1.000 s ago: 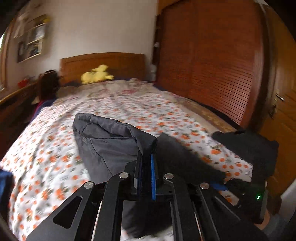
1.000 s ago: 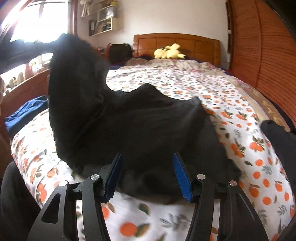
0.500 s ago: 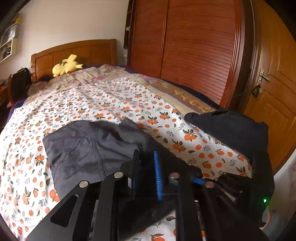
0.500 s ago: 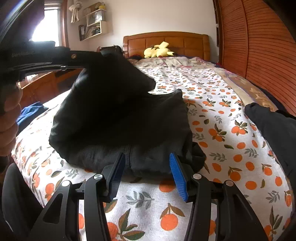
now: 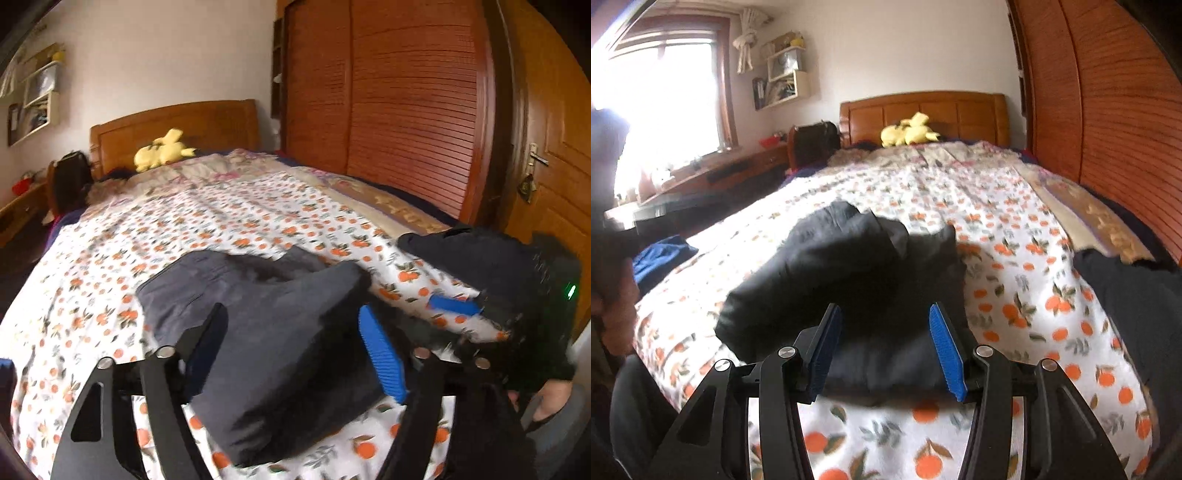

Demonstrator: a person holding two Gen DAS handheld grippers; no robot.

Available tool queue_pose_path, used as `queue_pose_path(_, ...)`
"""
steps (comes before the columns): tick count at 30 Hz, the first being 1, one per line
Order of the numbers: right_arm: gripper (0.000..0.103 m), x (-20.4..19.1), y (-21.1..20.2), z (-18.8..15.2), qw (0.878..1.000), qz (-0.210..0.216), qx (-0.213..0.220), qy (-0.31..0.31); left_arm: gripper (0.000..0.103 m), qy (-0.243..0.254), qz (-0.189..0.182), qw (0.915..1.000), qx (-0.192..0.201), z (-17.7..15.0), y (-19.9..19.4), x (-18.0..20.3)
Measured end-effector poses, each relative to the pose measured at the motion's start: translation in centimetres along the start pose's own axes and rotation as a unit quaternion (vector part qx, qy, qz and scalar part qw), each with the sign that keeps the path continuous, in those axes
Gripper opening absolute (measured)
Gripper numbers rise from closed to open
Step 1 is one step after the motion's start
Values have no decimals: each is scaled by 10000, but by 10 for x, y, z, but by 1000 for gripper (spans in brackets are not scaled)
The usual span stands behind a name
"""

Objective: Fold large clothes

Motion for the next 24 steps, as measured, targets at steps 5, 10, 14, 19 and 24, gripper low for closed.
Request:
queue_pose_path(5,52,-11,14,23,9999,77,123,-85,98,-126,379,9992,-93,-22,4,-30)
queue_pose_path(10,56,-13,33,42,9998,75,195,-3,99,-284,506,9979,-287,-43,8,-59)
queue_pose_path(14,56,-8,52,52,9998,87,133,136,99,-369,585,9967,-426,-59,11,-79)
queue_pose_path(19,56,2,76,53,9995,33,-81,306,99,-479,644,9953,-548,-77,9,-98)
queue_pose_path(24,21,9,86,49,9984,186,-255,480,99,-583,684,9940,-617,-87,8,-111)
Point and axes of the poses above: each gripper's, at about its wrist camera, not at the fingertips, and y roughly the way its jaws point, x to its right, z to its top, the point moved 1 cm from there along y, roughly the way its jaws point, and after that the axes turned 9 degrees about z, right-handed, at the moved point
